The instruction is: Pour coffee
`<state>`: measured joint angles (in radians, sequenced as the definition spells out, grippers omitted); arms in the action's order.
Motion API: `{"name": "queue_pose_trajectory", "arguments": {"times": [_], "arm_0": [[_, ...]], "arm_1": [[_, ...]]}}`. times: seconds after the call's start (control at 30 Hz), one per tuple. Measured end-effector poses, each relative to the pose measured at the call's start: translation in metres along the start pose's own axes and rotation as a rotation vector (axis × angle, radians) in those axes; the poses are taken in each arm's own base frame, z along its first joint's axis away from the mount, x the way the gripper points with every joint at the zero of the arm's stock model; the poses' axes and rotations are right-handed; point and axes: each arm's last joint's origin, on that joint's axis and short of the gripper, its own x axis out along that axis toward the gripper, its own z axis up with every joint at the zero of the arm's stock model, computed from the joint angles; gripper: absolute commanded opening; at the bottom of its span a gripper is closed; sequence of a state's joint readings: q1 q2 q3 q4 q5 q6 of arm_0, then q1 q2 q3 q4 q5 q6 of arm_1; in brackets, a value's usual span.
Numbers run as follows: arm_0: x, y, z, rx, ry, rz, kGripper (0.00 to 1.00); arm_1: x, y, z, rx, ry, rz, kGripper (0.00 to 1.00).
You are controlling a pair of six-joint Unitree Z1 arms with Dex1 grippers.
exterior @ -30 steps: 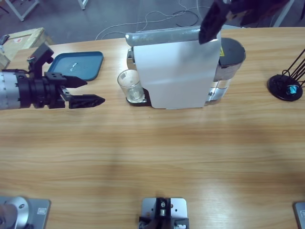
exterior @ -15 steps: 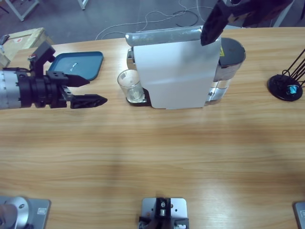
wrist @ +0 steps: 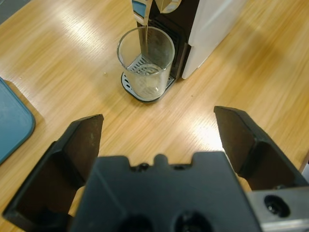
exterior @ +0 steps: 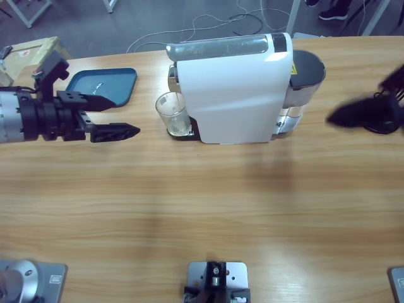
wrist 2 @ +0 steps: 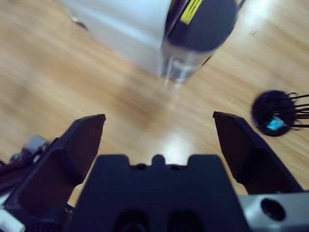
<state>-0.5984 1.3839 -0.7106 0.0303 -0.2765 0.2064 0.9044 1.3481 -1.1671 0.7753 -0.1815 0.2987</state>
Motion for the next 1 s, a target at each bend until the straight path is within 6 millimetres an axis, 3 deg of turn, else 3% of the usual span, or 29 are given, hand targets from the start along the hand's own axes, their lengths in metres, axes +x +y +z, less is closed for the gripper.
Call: {"name": "queue_pose_trajectory", "arguments": {"times": [0.1, 0.2, 0.47, 1.0], "arm_0": [[0.000, -0.001, -0.001, 0.001, 0.003, -0.002, 0.997], [0.000, -0.001, -0.001, 0.002, 0.003, -0.004, 0.996], [0.001, -0.006, -0.005, 0.011, 0.016, -0.021, 0.996], [0.000, -0.007, -0.006, 0.011, 0.016, -0.017, 0.996]], "arm_1": [[0.003, -0.005, -0.034, -0.005, -0.042, 0.044, 1.000], [0.001, -0.009, -0.046, 0.005, -0.108, 0.066, 1.000], [0.000, -0.007, -0.042, 0.020, -0.199, 0.109, 1.000], [0.001, -0.009, -0.048, 0.010, -0.151, 0.093, 1.000]]}}
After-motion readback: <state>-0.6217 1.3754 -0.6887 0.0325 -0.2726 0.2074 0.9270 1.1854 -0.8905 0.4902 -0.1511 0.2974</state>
